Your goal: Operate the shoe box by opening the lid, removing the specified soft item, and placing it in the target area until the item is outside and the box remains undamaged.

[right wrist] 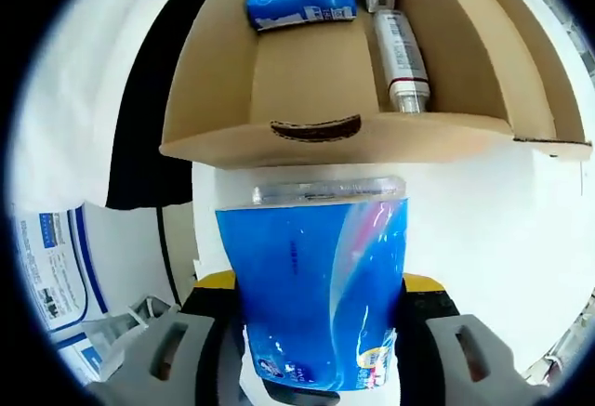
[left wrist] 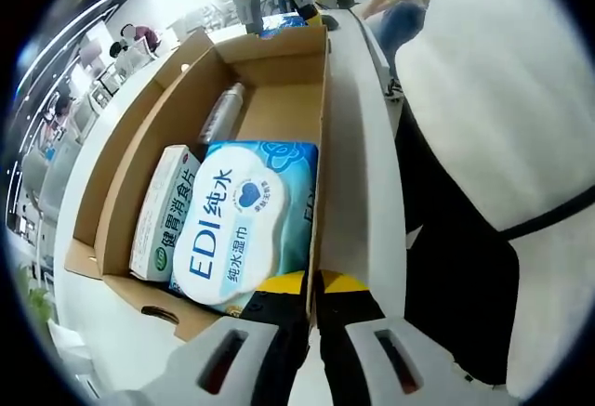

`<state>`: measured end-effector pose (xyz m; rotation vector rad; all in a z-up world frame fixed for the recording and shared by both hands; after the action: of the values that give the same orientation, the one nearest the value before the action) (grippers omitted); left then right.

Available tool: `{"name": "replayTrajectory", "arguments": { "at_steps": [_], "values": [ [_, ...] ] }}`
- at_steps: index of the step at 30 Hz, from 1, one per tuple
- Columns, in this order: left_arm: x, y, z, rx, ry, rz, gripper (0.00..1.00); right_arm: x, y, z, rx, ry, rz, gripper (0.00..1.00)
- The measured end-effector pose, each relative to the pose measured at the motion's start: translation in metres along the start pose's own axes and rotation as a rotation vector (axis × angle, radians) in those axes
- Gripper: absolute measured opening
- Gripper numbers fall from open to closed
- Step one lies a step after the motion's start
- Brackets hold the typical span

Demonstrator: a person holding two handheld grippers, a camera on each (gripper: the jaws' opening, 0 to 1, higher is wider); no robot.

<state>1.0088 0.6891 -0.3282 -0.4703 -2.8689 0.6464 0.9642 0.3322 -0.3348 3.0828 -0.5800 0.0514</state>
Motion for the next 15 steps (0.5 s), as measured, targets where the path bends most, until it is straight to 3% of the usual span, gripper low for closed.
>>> {"name": "replayTrajectory", "arguments": {
  "at_steps": [15],
  "values": [
    [0.0001, -0.0003, 0.0003, -0.002, -0.002, -0.007, 0.03, 0.0021, -0.0004, 0.0054, 0.004, -0.024, 0.000, 0.65]
  ]
}}
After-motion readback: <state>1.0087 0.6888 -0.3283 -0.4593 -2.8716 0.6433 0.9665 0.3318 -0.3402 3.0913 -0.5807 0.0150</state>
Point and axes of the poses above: the point that each gripper's makers call its tool centre point, and the gripper's own axes: z roughly forward along the fingers, x roughly to its right, y roughly out of its underside, the point moved 8 cm from there along -z, roughly backward along the fingers, and after that the axes turned 12 degrees about y, right-handed, at the moved point
